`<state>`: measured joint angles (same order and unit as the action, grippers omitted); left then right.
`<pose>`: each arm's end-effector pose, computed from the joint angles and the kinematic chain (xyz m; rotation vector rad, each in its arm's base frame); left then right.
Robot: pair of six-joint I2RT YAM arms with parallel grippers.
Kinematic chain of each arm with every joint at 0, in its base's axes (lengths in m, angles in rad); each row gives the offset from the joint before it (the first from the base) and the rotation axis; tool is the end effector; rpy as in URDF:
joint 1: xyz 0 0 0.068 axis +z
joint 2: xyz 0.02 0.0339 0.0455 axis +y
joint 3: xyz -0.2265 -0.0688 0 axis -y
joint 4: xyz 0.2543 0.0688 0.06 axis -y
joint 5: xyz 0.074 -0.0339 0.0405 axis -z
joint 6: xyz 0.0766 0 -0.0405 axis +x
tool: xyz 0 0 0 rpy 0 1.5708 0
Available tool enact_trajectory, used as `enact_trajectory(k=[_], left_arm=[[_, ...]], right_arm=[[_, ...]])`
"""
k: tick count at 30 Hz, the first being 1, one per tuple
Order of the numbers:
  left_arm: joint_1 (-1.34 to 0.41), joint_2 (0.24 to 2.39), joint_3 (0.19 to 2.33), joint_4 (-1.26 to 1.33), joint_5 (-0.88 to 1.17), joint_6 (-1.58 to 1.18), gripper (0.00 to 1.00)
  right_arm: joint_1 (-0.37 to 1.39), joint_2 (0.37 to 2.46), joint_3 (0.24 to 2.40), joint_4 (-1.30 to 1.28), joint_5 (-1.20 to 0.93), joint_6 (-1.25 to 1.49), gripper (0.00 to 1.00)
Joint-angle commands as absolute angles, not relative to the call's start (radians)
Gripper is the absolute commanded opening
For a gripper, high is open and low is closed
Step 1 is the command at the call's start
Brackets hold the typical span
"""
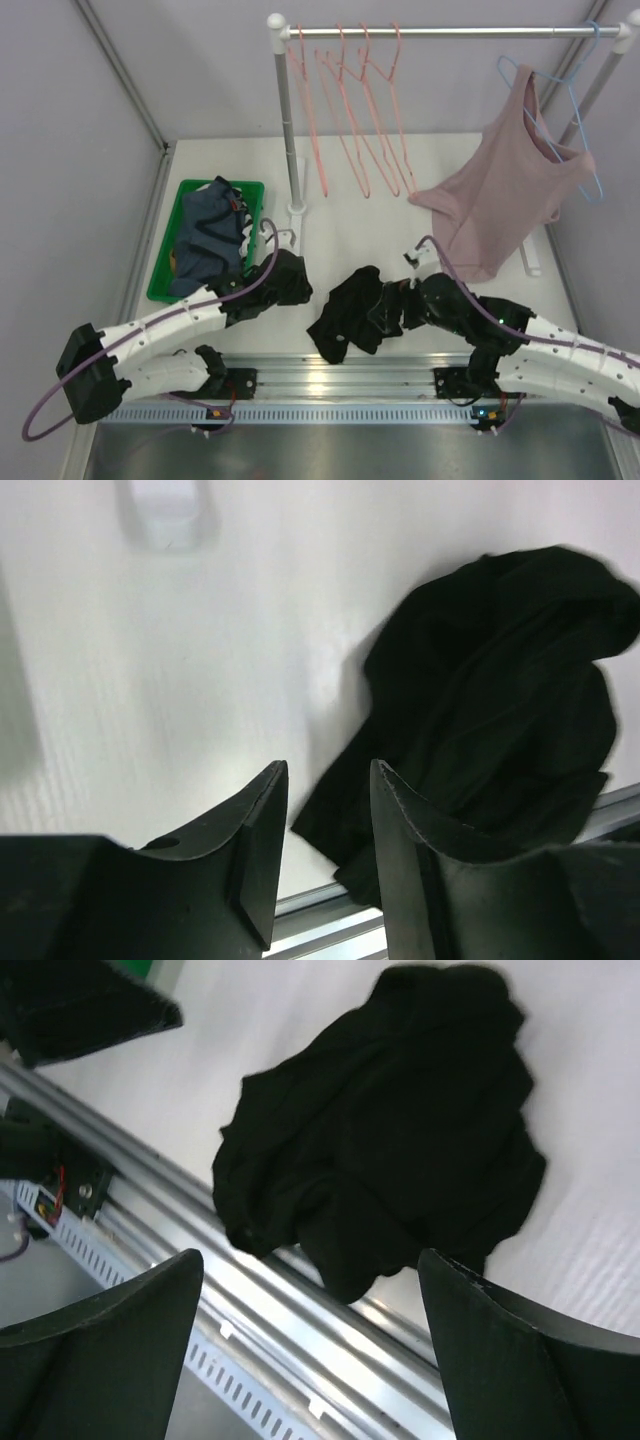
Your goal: Place the tank top on the hanger
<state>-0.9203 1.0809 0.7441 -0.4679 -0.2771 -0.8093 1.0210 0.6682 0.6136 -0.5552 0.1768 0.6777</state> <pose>0.1836 -0.2067 0.1795 -0.0015 2.3976 -0.5174 0.1274 0.1821 0.2143 -0.2849 2.2585 0.7569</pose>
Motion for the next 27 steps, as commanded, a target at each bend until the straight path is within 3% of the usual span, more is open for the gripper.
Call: enact_trajectory(k=[1, 5, 8, 18, 21, 27], left_arm=[[-0.899, 1.011, 0.642, -0.495, -0.256, -0.903, 0.43], [-0.856, 0.959, 0.592, -0.515, -0.236, -0.937, 0.41], [-0.777, 0.910, 0.591, -0.549, -0.215, -0.925, 0.41], [-0.629, 0.798, 0.704, -0.641, -0.207, -0.838, 0.47], [-0.609, 0.810, 0.709, -0.637, -0.184, -0.821, 0.47], [-0.594, 0.825, 0.681, -0.601, -0.138, -0.810, 0.47]], right_arm=[[1.239, 0.765, 0.638, -0.485, 0.382, 0.831, 0.87], [1.461, 0.934, 0.698, -0.476, 0.538, 0.913, 0.78], [1.514, 1.087, 0.767, -0.454, 0.552, 0.928, 0.75], [1.517, 1.443, 0.919, -0.350, 0.466, 0.885, 0.60], [1.519, 1.502, 0.936, -0.344, 0.445, 0.894, 0.54], [1.519, 1.577, 0.936, -0.341, 0.433, 0.911, 0.50]])
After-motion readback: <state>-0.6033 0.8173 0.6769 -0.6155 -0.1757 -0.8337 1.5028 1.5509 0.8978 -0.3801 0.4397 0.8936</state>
